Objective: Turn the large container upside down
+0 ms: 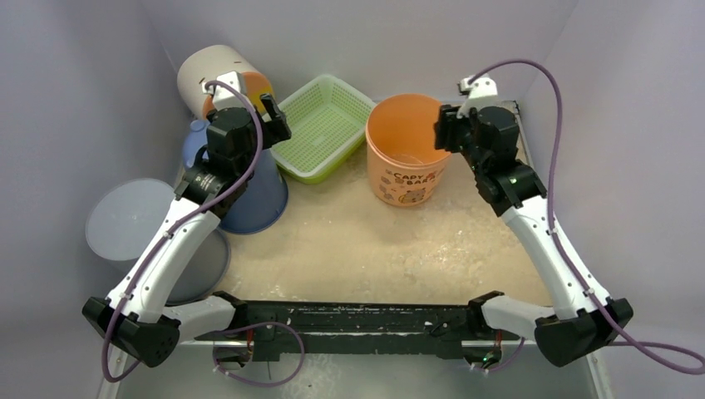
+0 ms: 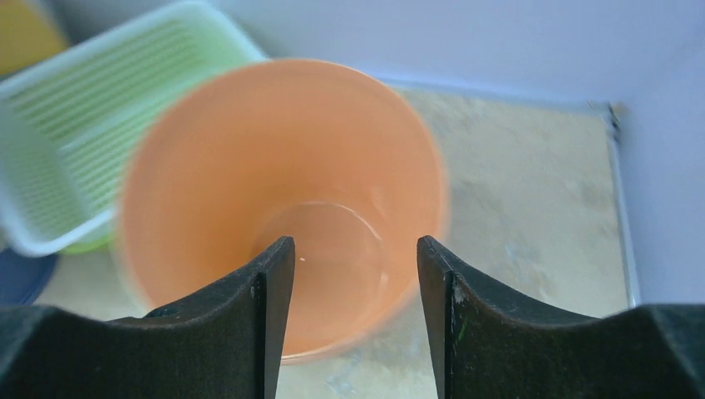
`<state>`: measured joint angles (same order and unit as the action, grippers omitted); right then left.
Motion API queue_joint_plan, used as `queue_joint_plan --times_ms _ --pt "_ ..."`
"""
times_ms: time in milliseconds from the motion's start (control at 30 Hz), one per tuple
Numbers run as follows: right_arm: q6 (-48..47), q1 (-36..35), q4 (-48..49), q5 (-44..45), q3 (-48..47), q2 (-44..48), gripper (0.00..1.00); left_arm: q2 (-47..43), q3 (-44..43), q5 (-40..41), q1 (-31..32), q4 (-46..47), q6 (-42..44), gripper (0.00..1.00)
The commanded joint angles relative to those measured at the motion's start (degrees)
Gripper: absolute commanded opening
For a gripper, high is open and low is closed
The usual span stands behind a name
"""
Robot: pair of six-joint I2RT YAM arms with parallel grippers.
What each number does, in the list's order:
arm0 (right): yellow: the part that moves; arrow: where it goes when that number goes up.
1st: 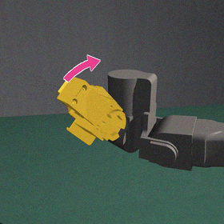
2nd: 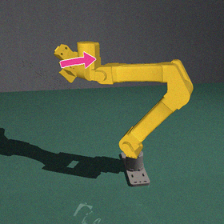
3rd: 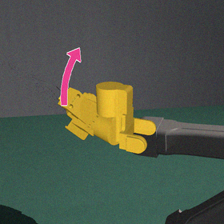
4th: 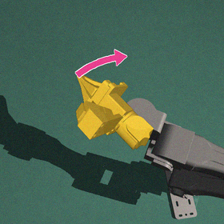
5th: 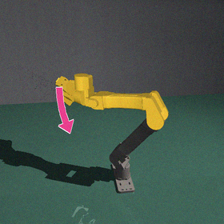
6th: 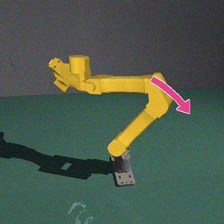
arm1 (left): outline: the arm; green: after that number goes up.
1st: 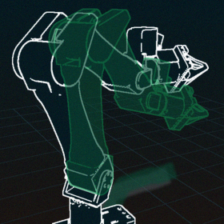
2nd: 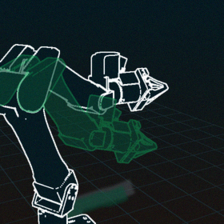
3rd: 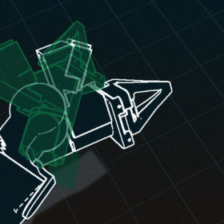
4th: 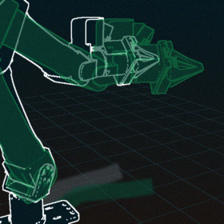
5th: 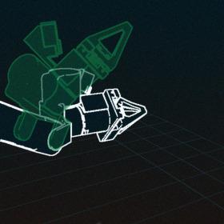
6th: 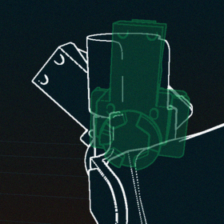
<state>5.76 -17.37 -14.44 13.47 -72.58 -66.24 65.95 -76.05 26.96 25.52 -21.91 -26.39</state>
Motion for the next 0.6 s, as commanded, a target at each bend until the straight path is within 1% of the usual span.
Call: queue_joint_plan --times_ms 0,133,333,467,567 --pt "-9.11 -9.74 2.72 -9.31 -5.17 -2.61 0.58 0.78 0.14 -0.59 -0.14 3.23 -0.68 0.82" --pt "-11.93 -14.09 2.12 -14.86 -6.48 -7.80 0.56 1.42 0.42 -0.83 -0.16 3.35 -0.91 0.82" --pt "-12.41 -14.39 5.25 -20.36 -3.75 -9.71 0.53 1.22 1.26 -0.17 -0.16 3.27 -0.77 0.82" --pt "-12.50 -14.40 5.49 -20.51 -3.23 -10.29 0.51 0.89 1.81 -0.24 -0.20 3.31 -0.89 0.82" --pt "-12.61 -14.32 4.87 -21.72 -3.06 -11.19 0.47 0.51 2.39 -0.12 -0.20 3.54 -0.94 0.82"
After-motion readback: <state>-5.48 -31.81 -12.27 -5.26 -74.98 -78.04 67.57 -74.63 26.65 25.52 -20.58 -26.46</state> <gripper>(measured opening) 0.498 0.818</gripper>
